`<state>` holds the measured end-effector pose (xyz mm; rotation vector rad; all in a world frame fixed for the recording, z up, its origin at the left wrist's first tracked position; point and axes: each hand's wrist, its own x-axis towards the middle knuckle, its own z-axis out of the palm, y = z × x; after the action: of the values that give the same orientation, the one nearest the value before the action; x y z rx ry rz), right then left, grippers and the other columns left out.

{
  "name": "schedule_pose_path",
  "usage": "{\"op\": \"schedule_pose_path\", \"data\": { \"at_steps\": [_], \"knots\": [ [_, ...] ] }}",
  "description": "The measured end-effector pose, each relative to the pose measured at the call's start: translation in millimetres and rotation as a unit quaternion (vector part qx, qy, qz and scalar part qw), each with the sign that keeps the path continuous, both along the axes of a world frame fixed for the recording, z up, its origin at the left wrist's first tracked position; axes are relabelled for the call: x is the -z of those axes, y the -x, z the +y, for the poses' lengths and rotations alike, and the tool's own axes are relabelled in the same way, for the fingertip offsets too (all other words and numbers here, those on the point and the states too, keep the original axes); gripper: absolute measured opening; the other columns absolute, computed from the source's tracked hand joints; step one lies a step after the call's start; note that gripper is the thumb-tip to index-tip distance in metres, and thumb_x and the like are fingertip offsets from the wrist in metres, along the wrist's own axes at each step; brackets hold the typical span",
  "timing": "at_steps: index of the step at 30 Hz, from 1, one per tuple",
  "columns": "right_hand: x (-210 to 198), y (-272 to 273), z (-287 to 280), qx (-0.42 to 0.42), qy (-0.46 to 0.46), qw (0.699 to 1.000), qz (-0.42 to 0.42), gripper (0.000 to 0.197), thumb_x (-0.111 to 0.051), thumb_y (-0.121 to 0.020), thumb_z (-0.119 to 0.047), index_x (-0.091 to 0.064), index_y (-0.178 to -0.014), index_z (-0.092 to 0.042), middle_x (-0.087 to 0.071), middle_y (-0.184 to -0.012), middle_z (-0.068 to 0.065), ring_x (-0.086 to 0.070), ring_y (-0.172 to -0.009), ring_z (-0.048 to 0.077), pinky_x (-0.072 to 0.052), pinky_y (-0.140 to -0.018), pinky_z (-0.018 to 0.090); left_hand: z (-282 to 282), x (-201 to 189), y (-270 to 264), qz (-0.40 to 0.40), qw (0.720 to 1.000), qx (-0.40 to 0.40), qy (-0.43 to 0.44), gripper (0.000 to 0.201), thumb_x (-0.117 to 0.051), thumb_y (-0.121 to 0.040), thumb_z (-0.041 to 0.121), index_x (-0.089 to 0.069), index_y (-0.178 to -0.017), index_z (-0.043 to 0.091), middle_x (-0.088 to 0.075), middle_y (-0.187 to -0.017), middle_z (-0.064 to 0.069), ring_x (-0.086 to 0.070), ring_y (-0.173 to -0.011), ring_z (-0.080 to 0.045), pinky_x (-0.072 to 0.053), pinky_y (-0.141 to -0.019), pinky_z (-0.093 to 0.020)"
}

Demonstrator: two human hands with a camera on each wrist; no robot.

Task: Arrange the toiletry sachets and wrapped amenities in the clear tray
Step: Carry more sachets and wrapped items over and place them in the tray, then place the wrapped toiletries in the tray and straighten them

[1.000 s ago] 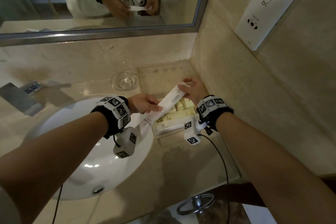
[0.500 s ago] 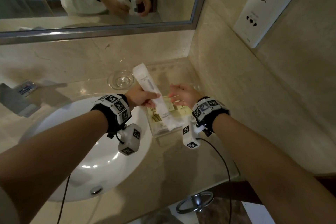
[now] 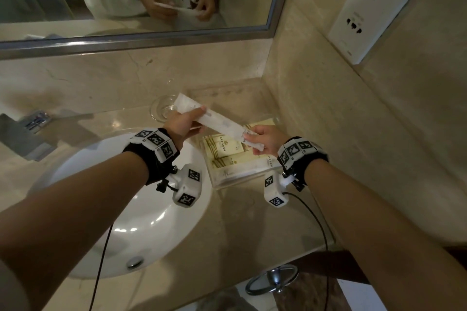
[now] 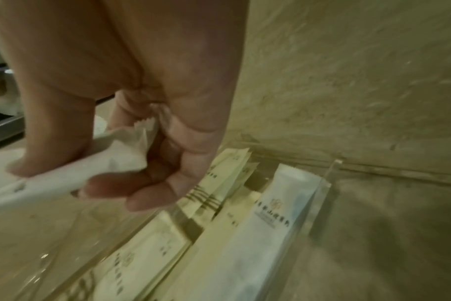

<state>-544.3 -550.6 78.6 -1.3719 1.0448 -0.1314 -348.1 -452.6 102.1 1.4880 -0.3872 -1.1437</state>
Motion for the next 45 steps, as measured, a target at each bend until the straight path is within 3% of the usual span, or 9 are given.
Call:
{"op": "schedule_pose_path", "data": {
  "at_steps": [5,10,14,18,24,34,39,42,45],
  "knots": [
    [4,14,-12,0.043,-0.014,0.998,0.041,0.025,-0.061,-0.089,-0.013,-0.060,-0.112,-0.005,-0.056,-0.080,0.001,-0.049,-0.065,0.011,-0.049,-0.058,0.017,-2,6,-2,-0.033,0.999,0.021,0.000,0.010,-0.062,-0.085,0.006,-0.060,-0.080,0.014,-0.062,-0.083,-0.003,-0.062,-0.078,-0.017,-0.055,-0.069,-0.025],
    [15,29,-25,0.164,0.026,0.984,0.058,0.008,-0.058,-0.091,-0.014,-0.054,-0.085,-0.015,-0.055,-0.085,0.006,-0.048,-0.060,0.013,-0.047,-0.061,0.026,-6,22,3,-0.147,0.976,0.136,-0.090,0.014,-0.069,-0.078,0.001,-0.061,-0.070,0.011,-0.061,-0.075,-0.003,-0.059,-0.070,-0.016,-0.055,-0.064,-0.026],
    [19,34,-29,0.186,0.074,0.971,0.134,0.024,-0.051,-0.094,-0.015,-0.050,-0.117,-0.009,-0.052,-0.101,0.011,-0.049,-0.061,0.017,-0.049,-0.054,0.024,-12,35,16,-0.207,0.940,0.237,-0.134,0.023,-0.069,-0.076,-0.005,-0.061,-0.064,0.013,-0.060,-0.065,-0.002,-0.058,-0.055,-0.009,-0.052,-0.051,-0.016],
    [29,45,-28,0.150,0.105,0.955,0.235,0.036,-0.053,-0.092,-0.022,-0.046,-0.125,-0.008,-0.057,-0.122,0.014,-0.059,-0.095,0.029,-0.050,-0.091,0.040,-21,47,28,-0.287,0.893,0.315,-0.144,0.017,-0.069,-0.072,-0.009,-0.065,-0.066,0.007,-0.060,-0.046,0.009,-0.055,-0.055,-0.011,-0.046,-0.056,-0.017],
    [45,57,-23,0.115,0.139,0.939,0.293,0.042,-0.059,-0.090,-0.023,-0.048,-0.126,-0.004,-0.054,-0.130,0.015,-0.053,-0.118,0.031,-0.044,-0.089,0.031,-22,60,41,-0.401,0.822,0.364,-0.179,0.020,-0.071,-0.075,0.003,-0.072,-0.095,0.001,-0.063,-0.090,-0.011,-0.061,-0.098,-0.028,-0.042,-0.075,-0.021],
    [66,51,-19,0.045,0.202,0.918,0.338,0.042,-0.061,-0.089,-0.017,-0.047,-0.126,-0.004,-0.057,-0.126,0.016,-0.056,-0.116,0.033,-0.048,-0.095,0.039,-18,76,44,-0.419,0.775,0.407,-0.241,0.022,-0.067,-0.080,0.006,-0.070,-0.102,0.004,-0.064,-0.117,-0.014,-0.059,-0.108,-0.030,-0.047,-0.091,-0.032],
    [65,46,-18,-0.009,0.238,0.890,0.388,0.045,-0.058,-0.090,-0.022,-0.046,-0.131,-0.007,-0.059,-0.125,0.014,-0.057,-0.114,0.032,-0.050,-0.095,0.040,-18,76,44,-0.416,0.767,0.423,-0.243,0.026,-0.067,-0.081,0.009,-0.069,-0.107,0.005,-0.062,-0.121,-0.013,-0.055,-0.115,-0.028,-0.043,-0.097,-0.031],
    [58,43,-17,-0.009,0.293,0.865,0.407,0.042,-0.052,-0.093,-0.028,-0.048,-0.128,-0.007,-0.055,-0.127,0.015,-0.052,-0.117,0.033,-0.046,-0.096,0.039,-16,71,39,-0.405,0.779,0.414,-0.240,0.023,-0.066,-0.082,0.011,-0.068,-0.104,0.004,-0.066,-0.113,-0.015,-0.062,-0.099,-0.026,-0.048,-0.093,-0.033],
    [45,29,-16,-0.002,0.287,0.871,0.398,0.026,-0.048,-0.094,-0.031,-0.058,-0.099,-0.008,-0.057,-0.106,0.017,-0.055,-0.107,0.033,-0.045,-0.080,0.036,-12,61,27,-0.405,0.799,0.383,-0.225,0.020,-0.063,-0.084,0.014,-0.067,-0.101,0.004,-0.068,-0.095,-0.012,-0.061,-0.080,-0.020,-0.051,-0.083,-0.032]
  ]
}}
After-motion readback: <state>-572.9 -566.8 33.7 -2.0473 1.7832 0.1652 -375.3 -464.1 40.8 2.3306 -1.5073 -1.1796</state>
